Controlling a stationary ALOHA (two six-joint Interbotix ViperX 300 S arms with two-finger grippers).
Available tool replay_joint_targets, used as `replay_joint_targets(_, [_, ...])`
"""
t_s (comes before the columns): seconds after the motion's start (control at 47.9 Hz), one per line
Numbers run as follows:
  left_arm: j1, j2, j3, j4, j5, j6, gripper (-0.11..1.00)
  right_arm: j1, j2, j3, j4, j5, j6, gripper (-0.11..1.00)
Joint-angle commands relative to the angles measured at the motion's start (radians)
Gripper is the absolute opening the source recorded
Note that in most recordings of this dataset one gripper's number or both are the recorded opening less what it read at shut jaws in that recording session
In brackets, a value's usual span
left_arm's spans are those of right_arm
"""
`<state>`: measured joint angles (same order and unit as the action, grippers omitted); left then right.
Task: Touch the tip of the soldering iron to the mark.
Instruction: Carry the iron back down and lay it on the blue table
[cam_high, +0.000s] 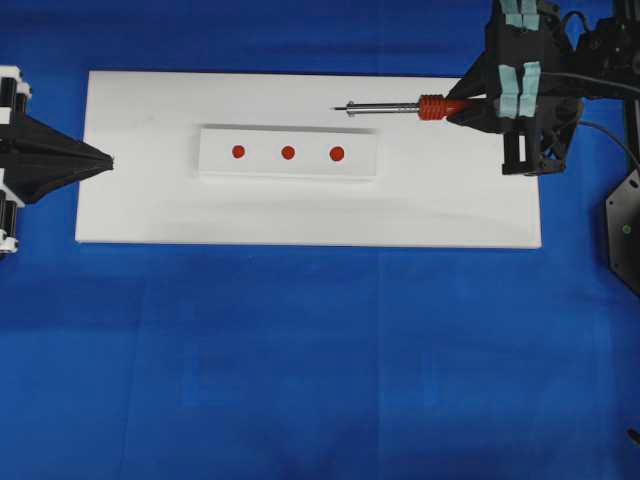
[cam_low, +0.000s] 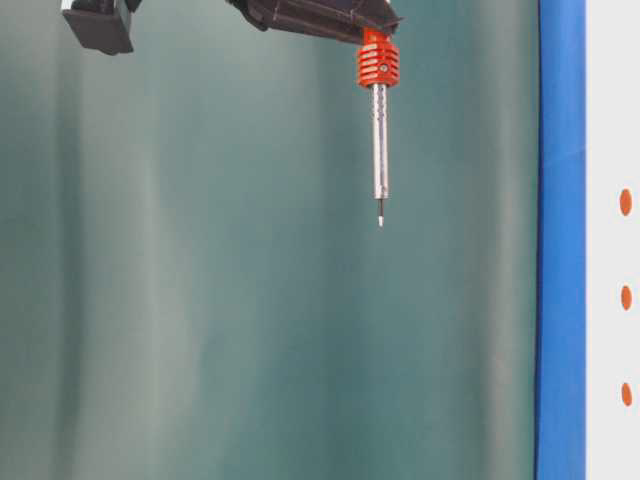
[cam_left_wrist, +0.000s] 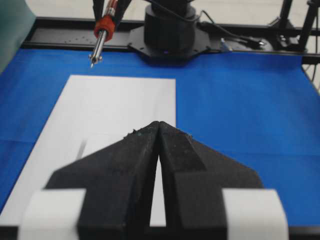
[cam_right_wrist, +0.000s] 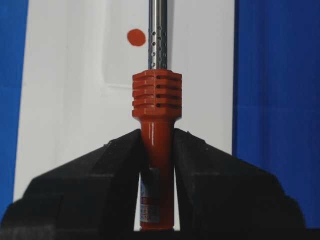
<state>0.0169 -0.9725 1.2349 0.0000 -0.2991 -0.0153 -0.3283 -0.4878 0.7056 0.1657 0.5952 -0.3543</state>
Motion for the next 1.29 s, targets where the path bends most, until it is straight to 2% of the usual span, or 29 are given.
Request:
replay_joint_targets(0.0, [0.003, 0.003, -0.011, 0.003, -0.009, -0.002, 0.00, -0.002, -0.002, -0.020, -0.002, -0.009, 0.002, 0.06])
replay_joint_targets(0.146, [0.003, 0.003, -0.009, 0.002, -0.009, -0.002, 0.00, -0.003, -0.002, -0.018, 0.006, -0.009, 0.009, 0.06])
replay_joint_targets(0.376, [0.003, 0.003, -0.009, 0.003, -0.009, -0.002, 0.00, 0.028, -0.002, -0.008, 0.006, -0.008, 0.092, 0.06])
replay_joint_targets(0.563, [0.003, 0.003, -0.009, 0.002, -0.009, 0.000, 0.00, 0.156, -0.012, 0.011, 0.006, -0.025, 0.192, 0.06])
replay_joint_targets(0.772, [0.003, 0.002, -0.009, 0.003, -0.008, -0.002, 0.00, 0.339, -0.015, 0.018, -0.002, -0.069, 0.308, 0.06])
replay_joint_targets(0.96, [0.003, 0.003, -0.009, 0.003, -0.008, -0.002, 0.00, 0.462, 0.000, 0.025, -0.003, -0.124, 0.380, 0.06])
replay_joint_targets(1.106, [0.003, 0.003, -0.009, 0.003, -0.009, -0.002, 0.00, 0.518, 0.031, 0.031, -0.005, -0.163, 0.420, 0.06])
replay_joint_targets(1.273, [0.003, 0.003, -0.009, 0.003, -0.009, -0.002, 0.00, 0.528, 0.063, 0.021, -0.021, -0.181, 0.426, 0.06])
